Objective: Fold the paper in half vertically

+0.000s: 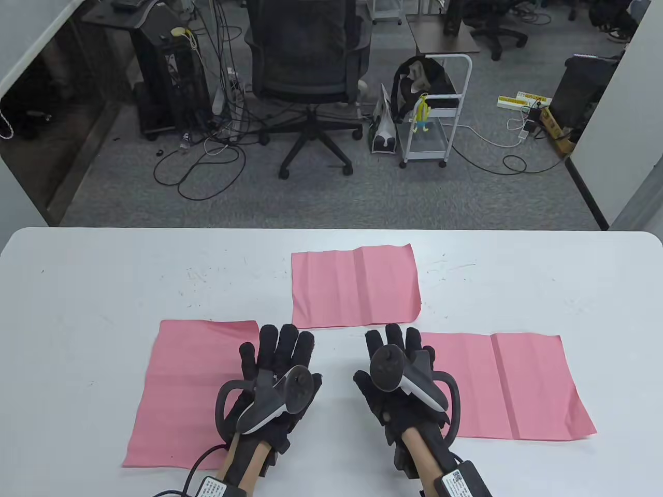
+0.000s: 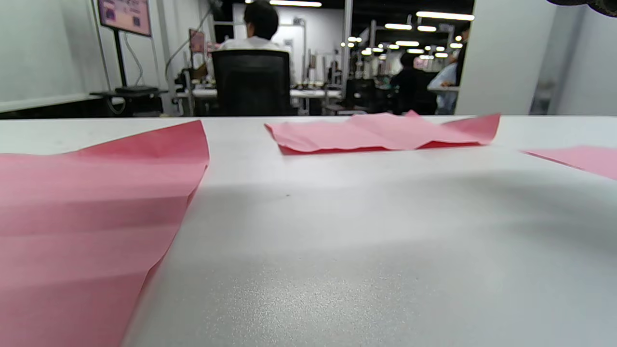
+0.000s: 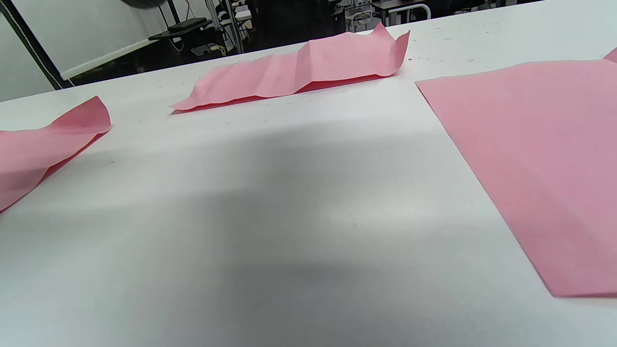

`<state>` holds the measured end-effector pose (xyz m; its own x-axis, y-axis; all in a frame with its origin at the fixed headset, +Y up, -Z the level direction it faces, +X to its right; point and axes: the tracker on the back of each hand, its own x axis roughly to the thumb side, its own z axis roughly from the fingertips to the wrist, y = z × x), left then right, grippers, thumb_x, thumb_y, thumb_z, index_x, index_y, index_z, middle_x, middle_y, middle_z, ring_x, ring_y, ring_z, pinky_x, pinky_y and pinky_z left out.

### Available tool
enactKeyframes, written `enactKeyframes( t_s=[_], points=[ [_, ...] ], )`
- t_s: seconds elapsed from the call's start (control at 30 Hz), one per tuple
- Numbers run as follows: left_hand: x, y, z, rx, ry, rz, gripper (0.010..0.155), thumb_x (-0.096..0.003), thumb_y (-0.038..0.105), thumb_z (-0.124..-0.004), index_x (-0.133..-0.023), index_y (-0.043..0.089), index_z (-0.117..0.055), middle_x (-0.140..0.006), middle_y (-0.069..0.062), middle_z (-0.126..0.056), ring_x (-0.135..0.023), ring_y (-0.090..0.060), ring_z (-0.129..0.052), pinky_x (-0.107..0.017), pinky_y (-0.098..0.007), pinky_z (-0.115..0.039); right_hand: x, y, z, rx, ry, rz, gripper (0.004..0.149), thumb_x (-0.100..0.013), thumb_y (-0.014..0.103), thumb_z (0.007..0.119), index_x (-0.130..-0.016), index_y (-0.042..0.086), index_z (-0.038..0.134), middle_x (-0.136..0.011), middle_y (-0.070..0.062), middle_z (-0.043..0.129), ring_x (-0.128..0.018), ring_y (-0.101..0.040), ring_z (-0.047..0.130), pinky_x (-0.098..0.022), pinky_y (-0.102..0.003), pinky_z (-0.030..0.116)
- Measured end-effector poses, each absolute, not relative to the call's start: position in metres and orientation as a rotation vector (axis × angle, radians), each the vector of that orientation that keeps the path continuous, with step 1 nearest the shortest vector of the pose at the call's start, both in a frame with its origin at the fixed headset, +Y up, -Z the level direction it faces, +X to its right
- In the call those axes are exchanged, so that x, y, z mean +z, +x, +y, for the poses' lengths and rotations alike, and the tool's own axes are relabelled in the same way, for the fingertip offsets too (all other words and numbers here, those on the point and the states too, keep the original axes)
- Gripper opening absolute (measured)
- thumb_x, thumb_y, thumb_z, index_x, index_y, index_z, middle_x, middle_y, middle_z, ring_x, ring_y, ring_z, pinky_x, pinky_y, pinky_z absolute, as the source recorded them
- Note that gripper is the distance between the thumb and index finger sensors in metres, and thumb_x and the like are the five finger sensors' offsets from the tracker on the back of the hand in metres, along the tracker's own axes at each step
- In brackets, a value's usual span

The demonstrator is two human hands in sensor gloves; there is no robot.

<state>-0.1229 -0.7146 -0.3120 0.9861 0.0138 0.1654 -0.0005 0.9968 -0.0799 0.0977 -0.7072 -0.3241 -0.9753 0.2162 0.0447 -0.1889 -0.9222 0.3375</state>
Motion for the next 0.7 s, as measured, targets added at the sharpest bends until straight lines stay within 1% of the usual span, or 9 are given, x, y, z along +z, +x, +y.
enactKeyframes(
  t_s=[0.23,0.47,0.7],
  points=[
    [-0.313,-0.126,-0.715,0.046,-0.092,-0.168,0.078,-0.0531,0.067,-0.045,-0.118,0.037,-0.014,-0.13,0.0,-0.014,-0.118,-0.038,-0.012,-0.082,-0.069,-0.025,-0.326,0.098,-0.709,2.877,0.114,0.514,0.076,-0.049,0.056,0.064,-0.107,0.034,0.019,-0.115,-0.006,0.007,-0.104,-0.044,0.007,-0.073,-0.066,0.018],
    [-0.315,-0.128,-0.718,0.051,-0.115,-0.163,0.078,-0.0531,0.067,-0.045,-0.118,0.038,-0.014,-0.13,0.0,-0.014,-0.119,-0.038,-0.013,-0.082,-0.068,-0.025,-0.331,0.1,-0.719,2.861,0.097,0.575,0.076,-0.049,0.056,0.064,-0.107,0.034,0.02,-0.115,-0.006,0.008,-0.104,-0.044,0.008,-0.073,-0.066,0.018],
    [-0.317,-0.129,-0.72,0.048,-0.128,-0.157,0.078,-0.0531,0.067,-0.044,-0.118,0.037,-0.014,-0.13,0.0,-0.015,-0.119,-0.037,-0.015,-0.082,-0.069,-0.026,-0.335,0.111,-0.723,2.846,0.056,0.578,0.075,-0.05,0.055,0.064,-0.107,0.033,0.021,-0.116,-0.007,0.009,-0.105,-0.044,0.01,-0.073,-0.066,0.019]
  ],
)
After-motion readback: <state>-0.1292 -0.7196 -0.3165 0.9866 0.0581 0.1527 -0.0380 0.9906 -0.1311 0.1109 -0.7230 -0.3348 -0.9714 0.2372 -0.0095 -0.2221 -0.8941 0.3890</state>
